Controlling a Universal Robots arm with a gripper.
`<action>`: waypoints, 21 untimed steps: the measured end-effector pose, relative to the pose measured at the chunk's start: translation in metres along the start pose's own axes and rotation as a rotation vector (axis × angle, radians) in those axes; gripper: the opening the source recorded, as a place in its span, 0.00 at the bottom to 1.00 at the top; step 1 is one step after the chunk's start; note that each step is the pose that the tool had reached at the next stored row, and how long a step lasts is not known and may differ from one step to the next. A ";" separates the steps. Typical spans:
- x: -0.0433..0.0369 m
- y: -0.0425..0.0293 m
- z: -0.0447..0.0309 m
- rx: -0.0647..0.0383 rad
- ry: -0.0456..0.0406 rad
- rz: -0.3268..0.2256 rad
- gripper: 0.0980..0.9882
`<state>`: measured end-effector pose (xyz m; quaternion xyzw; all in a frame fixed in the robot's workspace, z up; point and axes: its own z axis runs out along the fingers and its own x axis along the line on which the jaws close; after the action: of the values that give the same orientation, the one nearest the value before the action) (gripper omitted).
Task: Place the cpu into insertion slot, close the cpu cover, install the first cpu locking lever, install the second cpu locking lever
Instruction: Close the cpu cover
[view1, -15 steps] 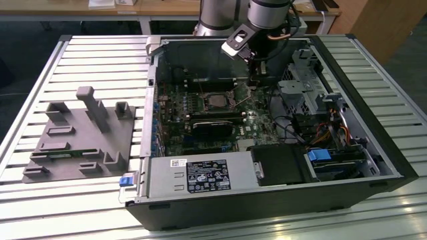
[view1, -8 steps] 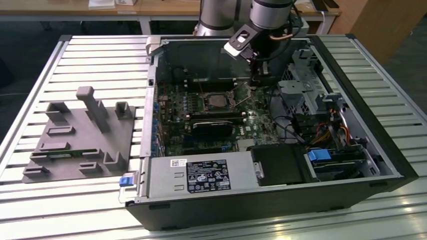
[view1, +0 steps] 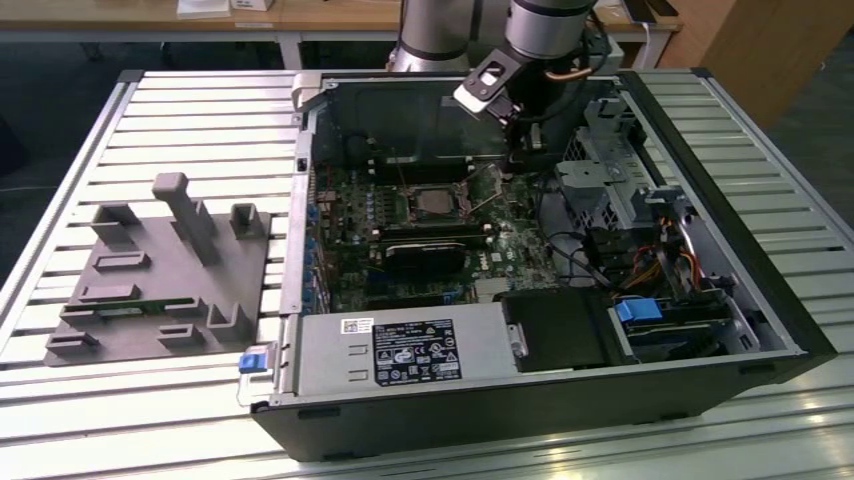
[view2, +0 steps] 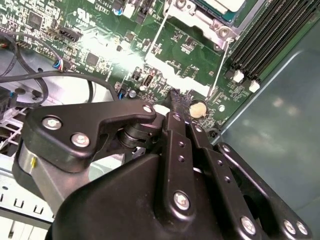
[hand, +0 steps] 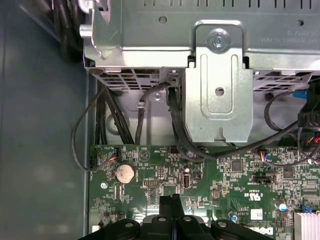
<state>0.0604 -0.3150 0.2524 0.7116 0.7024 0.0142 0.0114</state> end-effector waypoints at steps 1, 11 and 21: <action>0.0001 0.0009 0.0002 0.000 -0.0002 0.000 0.01; 0.0013 0.0037 0.0086 0.003 -0.0039 0.000 0.01; 0.0016 -0.0052 0.0120 0.004 -0.0040 0.000 0.01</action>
<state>0.0557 -0.3134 0.2403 0.7115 0.7025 0.0113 0.0112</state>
